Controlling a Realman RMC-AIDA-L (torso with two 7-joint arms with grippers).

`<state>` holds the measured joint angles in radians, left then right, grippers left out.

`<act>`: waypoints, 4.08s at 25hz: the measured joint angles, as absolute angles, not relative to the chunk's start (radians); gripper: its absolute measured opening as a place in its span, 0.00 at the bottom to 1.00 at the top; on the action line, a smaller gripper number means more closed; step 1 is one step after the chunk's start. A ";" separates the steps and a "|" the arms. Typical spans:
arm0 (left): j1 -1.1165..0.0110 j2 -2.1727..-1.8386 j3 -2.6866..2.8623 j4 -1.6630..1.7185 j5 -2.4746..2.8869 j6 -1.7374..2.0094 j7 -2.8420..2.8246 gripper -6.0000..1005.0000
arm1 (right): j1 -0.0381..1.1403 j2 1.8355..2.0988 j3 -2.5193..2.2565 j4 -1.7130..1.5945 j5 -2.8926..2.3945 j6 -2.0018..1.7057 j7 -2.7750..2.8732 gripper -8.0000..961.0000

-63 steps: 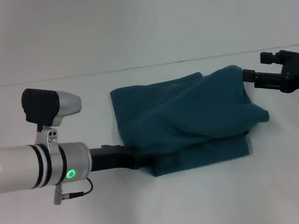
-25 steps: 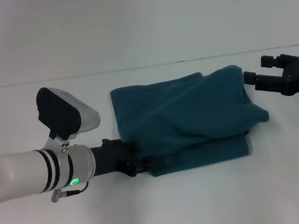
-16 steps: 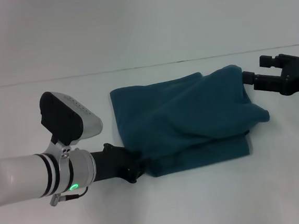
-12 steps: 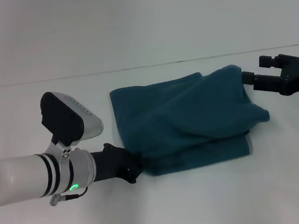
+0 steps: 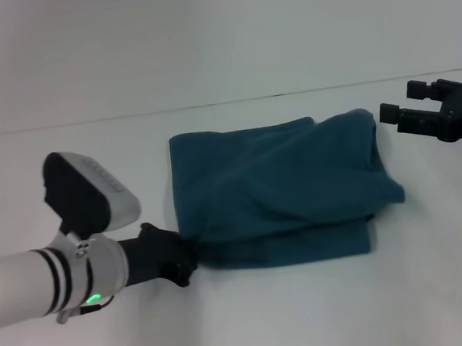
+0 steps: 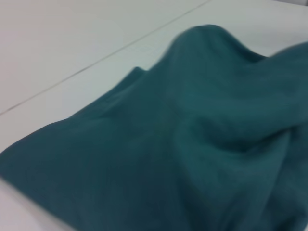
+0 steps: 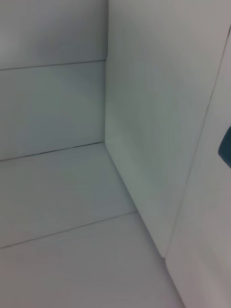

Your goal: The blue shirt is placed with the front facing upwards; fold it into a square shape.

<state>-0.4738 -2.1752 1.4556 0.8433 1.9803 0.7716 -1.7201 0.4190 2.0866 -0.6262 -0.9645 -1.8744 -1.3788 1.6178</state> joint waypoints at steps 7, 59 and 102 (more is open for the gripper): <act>-0.426 -2.175 1.338 0.825 1.862 0.772 -1.606 0.06 | 0.423 2.088 -0.621 -0.942 -1.872 -1.365 1.614 0.86; -0.386 -2.175 1.300 0.799 1.655 0.813 -1.408 0.06 | 0.634 2.031 -0.726 -1.058 -2.477 -1.630 2.345 0.86; -0.390 -2.175 1.297 0.799 1.655 0.811 -1.408 0.06 | 0.624 2.048 -0.761 -0.960 -2.478 -1.514 2.347 0.04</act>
